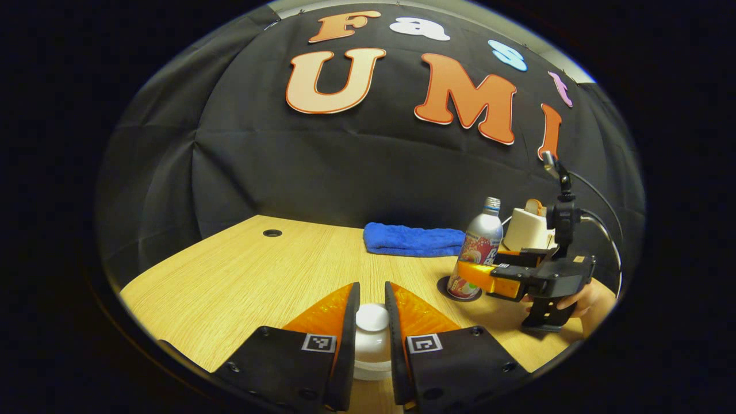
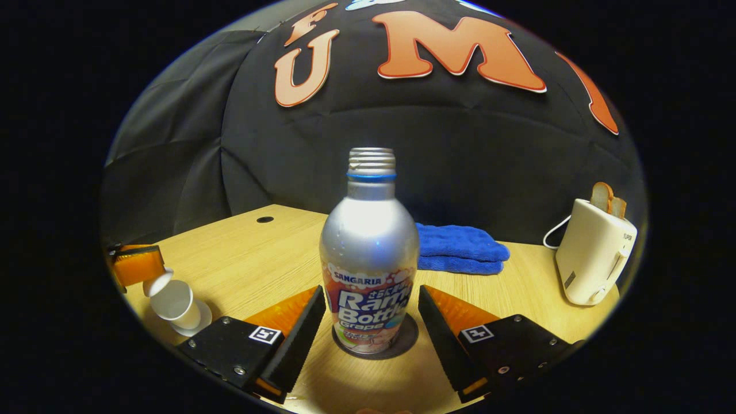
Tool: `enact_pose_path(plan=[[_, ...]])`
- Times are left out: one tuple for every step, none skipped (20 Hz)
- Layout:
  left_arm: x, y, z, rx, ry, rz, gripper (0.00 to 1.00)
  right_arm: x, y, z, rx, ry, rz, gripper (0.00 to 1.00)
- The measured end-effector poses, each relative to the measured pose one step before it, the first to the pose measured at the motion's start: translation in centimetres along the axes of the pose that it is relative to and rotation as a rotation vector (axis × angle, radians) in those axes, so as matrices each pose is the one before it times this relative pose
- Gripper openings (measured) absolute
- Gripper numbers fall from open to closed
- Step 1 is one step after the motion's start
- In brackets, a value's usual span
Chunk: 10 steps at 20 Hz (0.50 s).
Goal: Open the teacup lid with one hand, grasp the water bottle and pour water into the teacup with the other hand; after pouring, place the water bottle on the coaster and then close the teacup lid.
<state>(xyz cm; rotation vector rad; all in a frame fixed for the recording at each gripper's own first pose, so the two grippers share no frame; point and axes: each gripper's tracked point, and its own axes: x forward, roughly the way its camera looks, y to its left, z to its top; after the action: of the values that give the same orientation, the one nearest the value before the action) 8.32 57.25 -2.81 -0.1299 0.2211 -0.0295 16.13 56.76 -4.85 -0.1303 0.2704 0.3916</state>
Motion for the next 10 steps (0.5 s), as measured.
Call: enact_pose_path(plan=[[0.119, -0.145, -0.365, 0.01251, 0.00449, 0.00029, 0.31, -0.487, -0.156, 0.196, -0.00801, -0.00855, -0.00335, 0.98], [0.193, -0.276, -0.401, 0.01173, 0.00409, -0.00016, 0.31, -0.580, -0.001, -0.051, -0.00876, -0.00448, -0.00311, 0.98], [0.195, -0.146, -0.264, 0.01327, 0.00239, 0.00415, 0.31, -0.593, -0.021, 0.043, -0.00858, -0.00521, -0.00226, 0.98], [0.081, -0.113, -0.385, 0.01459, 0.00624, 0.00186, 0.31, -0.614, -0.042, 0.062, -0.00879, -0.00451, -0.00397, 0.98], [0.137, 0.011, -0.258, 0.01116, 0.00272, 0.00419, 0.31, -0.565, -0.037, 0.068, -0.00260, -0.00559, -0.00247, 0.98], [0.232, -0.135, -0.431, 0.00672, 0.00683, 0.00011, 0.31, -0.784, -0.134, -0.120, 0.00484, -0.00415, -0.00317, 0.98], [-0.044, -0.050, -0.067, 0.00156, -0.00036, 0.00011, 0.36, -0.633, 0.000, -0.088, 0.01110, -0.00444, -0.00127, 0.98], [0.007, -0.020, 0.388, 0.00320, -0.01405, 0.00018, 0.31, -0.545, 0.100, 0.033, 0.00930, -0.00643, 0.00240, 0.98], [0.035, 0.011, -0.105, 0.01003, 0.00470, -0.00050, 0.31, -0.531, -0.027, -0.047, 0.00697, -0.00383, -0.00114, 0.98], [-0.197, 0.076, -0.254, 0.00608, 0.00601, 0.00390, 0.31, -0.513, -0.215, -0.003, 0.00471, -0.00361, -0.00703, 0.98]])
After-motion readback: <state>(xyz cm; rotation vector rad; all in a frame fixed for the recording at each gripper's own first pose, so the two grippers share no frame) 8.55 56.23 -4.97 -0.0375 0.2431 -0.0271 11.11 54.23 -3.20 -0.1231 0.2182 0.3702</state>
